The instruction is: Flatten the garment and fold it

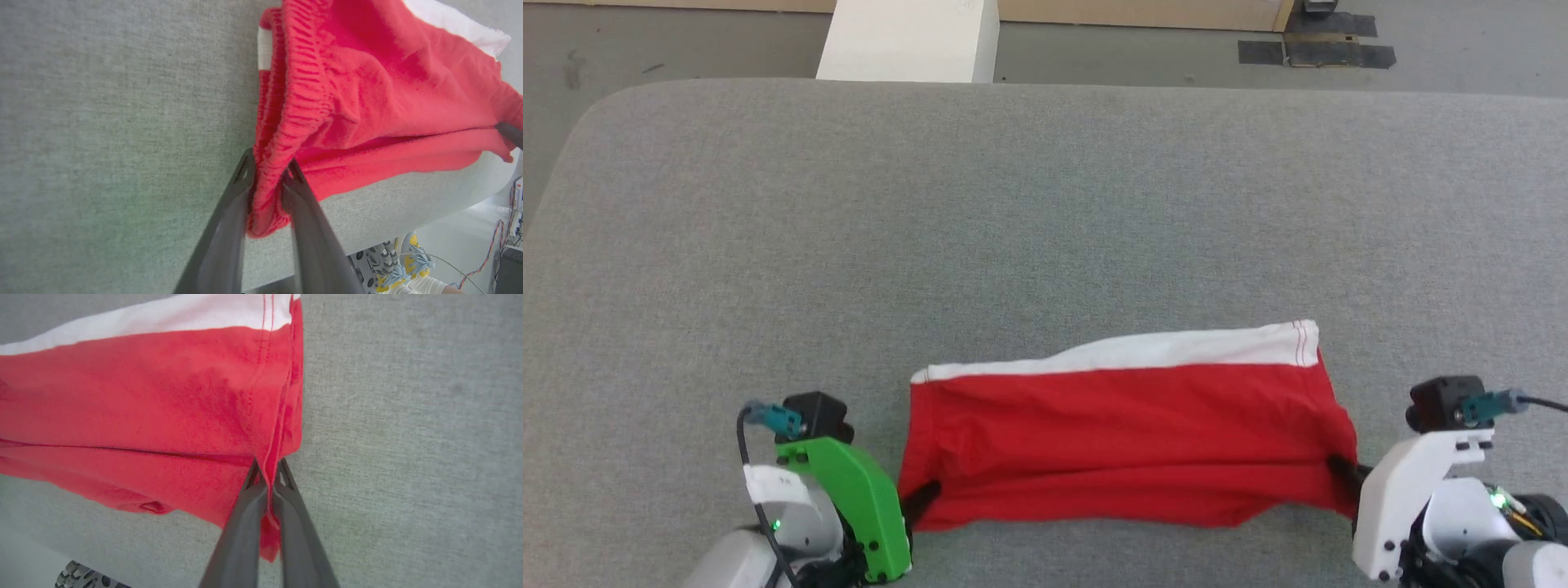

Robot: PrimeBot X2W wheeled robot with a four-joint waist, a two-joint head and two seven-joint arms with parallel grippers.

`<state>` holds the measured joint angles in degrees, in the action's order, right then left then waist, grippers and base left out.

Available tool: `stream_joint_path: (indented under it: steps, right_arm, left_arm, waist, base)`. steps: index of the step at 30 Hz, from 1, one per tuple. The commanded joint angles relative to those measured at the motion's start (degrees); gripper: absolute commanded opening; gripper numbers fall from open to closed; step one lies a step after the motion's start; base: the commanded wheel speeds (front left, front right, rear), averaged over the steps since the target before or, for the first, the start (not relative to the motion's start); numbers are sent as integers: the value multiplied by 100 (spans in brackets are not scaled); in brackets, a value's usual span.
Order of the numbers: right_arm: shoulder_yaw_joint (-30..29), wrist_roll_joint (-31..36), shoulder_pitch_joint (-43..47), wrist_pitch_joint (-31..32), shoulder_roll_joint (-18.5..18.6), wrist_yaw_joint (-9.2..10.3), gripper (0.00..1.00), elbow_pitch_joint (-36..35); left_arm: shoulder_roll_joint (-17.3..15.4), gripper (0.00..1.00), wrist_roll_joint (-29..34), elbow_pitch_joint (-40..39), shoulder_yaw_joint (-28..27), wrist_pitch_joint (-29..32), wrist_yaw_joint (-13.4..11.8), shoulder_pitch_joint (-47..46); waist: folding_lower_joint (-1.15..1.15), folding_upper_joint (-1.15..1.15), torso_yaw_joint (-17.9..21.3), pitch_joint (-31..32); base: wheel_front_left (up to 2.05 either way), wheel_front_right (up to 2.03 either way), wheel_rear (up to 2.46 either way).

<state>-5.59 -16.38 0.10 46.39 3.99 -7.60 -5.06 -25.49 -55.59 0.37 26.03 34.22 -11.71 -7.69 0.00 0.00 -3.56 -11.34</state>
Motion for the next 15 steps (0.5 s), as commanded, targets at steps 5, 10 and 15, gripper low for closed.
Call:
stream_joint_path:
  steps: [5, 10, 15]
  right_arm:
    - [-100, 77, 170, -51, -76, 11, 100, 35]
    - [-398, 122, -49, 45, -68, 11, 100, -415]
    - [-357, 361, -517, 240, 223, 11, 100, -289]
  left_arm:
    - [33, 100, -93, -145, -119, -157, 9, 105]
    - [-133, 100, -1, -828, -935, -1117, 49, 88]
    - [-361, 100, 1162, -695, -1190, -2657, 112, -17]
  waist:
    - [0, 0, -65, 85]
    - [0, 0, -81, 250]
    - [0, 0, -56, 219]
  base:
    - [0, 0, 0]
    - [0, 0, 0]
    - [0, 0, 0]
